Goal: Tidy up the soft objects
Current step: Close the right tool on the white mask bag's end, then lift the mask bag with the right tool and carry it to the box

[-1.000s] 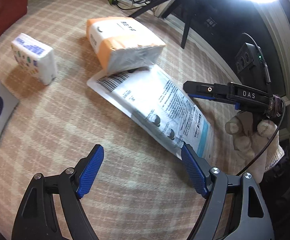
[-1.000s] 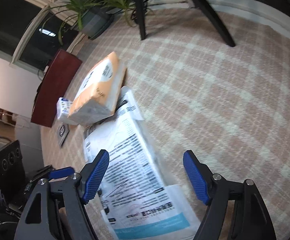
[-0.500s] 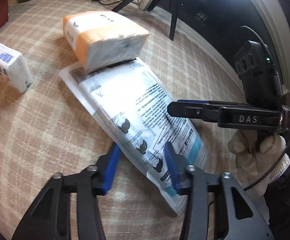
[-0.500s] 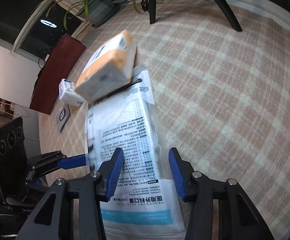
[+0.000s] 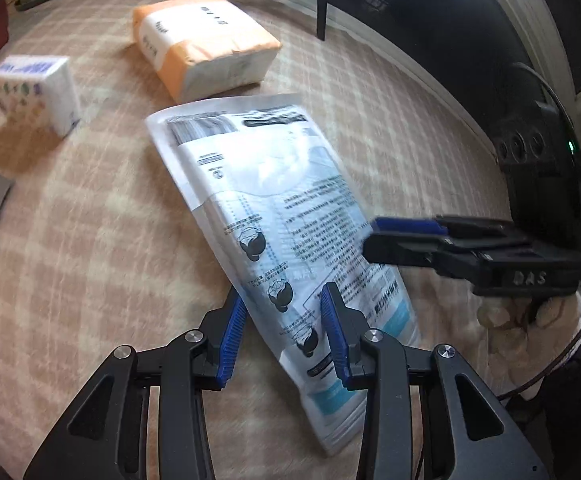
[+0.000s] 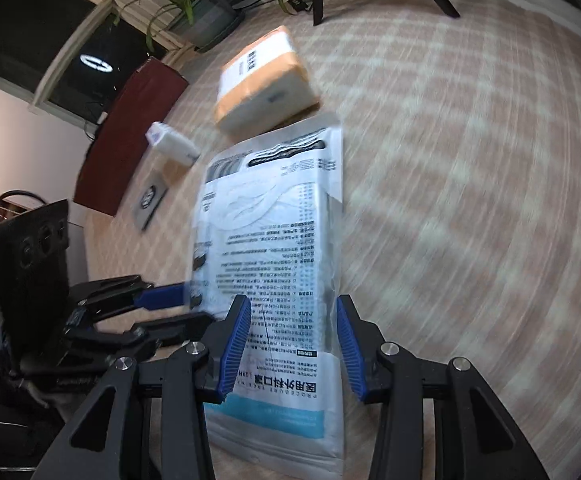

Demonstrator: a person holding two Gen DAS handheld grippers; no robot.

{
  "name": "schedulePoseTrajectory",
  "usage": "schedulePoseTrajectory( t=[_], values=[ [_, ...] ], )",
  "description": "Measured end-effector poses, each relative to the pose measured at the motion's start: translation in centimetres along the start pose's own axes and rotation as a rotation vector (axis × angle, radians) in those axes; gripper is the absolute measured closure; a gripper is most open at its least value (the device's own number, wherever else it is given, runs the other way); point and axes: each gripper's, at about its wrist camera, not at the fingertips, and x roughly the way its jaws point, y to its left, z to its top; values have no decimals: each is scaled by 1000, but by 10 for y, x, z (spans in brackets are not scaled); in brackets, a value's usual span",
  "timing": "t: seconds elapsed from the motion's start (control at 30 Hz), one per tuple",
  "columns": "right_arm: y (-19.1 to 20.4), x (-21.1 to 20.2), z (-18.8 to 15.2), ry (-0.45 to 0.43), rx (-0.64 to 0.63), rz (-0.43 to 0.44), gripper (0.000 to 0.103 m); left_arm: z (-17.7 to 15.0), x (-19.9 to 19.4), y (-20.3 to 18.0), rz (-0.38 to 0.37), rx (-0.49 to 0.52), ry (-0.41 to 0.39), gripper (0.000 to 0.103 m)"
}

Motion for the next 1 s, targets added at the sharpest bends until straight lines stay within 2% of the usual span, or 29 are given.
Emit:
schedulePoseTrajectory(
  t=[0.1, 0.2, 0.23, 0.3, 0.43, 0.6, 0.7, 1.0],
  values=[
    [7, 0, -19, -14, 27, 41, 63, -3, -4, 9, 0, -10, 3, 65],
    [10, 2, -27, -26, 41, 39, 63, -4, -8, 13, 18, -2, -2, 64],
    [9, 2, -27, -32, 50, 34, 61, -6, -10, 14, 18, 2, -1, 63],
    [4, 2, -24, -37, 66, 25, 57, -10, -9, 14, 16, 11, 14, 55],
    [5, 5, -19, -34, 63, 55, 47, -11, 0, 9, 13, 18, 14, 53],
    [16, 13, -14, -22, 39, 71, 46, -15, 2, 2, 0, 22, 13, 53],
    [22, 17, -12, -24, 29, 79, 45, -17, 6, -7, 26, 55, 7, 53],
    [38, 18, -13, -44, 8, 28, 54, -13, 3, -10, 56, 66, -21, 53]
  ],
)
